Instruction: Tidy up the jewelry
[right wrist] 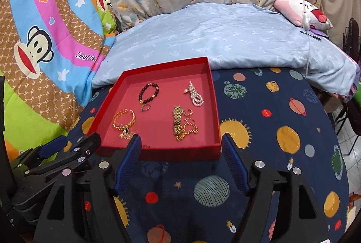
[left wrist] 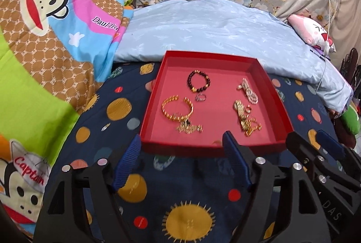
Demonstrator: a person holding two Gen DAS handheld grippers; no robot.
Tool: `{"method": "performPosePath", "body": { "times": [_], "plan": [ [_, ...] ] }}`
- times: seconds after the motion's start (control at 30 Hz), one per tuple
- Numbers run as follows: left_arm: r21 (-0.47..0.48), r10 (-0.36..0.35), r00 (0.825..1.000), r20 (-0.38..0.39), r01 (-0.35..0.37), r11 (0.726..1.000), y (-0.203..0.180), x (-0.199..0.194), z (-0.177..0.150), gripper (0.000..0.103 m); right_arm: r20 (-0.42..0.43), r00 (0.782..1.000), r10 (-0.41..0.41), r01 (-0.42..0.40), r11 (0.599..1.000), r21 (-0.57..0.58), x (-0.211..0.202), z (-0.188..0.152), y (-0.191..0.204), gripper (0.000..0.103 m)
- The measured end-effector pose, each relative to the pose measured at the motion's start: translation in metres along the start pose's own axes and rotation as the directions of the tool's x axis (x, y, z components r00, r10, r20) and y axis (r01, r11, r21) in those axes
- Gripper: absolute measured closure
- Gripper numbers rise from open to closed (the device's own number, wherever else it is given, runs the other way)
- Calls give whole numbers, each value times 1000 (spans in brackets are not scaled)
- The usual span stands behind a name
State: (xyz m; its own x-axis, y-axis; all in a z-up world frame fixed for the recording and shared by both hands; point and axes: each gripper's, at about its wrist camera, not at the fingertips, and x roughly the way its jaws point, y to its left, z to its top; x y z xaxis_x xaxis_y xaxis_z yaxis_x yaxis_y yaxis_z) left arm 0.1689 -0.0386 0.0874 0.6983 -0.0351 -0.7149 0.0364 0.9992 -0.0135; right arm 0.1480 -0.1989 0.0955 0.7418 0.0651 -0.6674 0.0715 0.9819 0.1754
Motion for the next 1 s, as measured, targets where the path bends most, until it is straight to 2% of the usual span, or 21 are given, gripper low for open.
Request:
{"method": "performPosePath", "body": {
  "times": [0.17, 0.37, 1.0],
  "plan": [
    [-1, 5, 1000, -17, -5, 1000, 1, -4, -15, 30, -12, 1000, -22, 22, 1000, -7, -7, -14, -1, 28],
    [-10, 34, 999, -18, -34, 999, 3, -7, -25, 25, -5, 999, -41, 41, 999, -18, -14, -24, 1, 26],
    [-6, 76, 997, 8, -76, 997, 1, -3, -43, 25, -1, 997, -73, 73, 997, -37, -9, -39, 0, 25]
  ]
}}
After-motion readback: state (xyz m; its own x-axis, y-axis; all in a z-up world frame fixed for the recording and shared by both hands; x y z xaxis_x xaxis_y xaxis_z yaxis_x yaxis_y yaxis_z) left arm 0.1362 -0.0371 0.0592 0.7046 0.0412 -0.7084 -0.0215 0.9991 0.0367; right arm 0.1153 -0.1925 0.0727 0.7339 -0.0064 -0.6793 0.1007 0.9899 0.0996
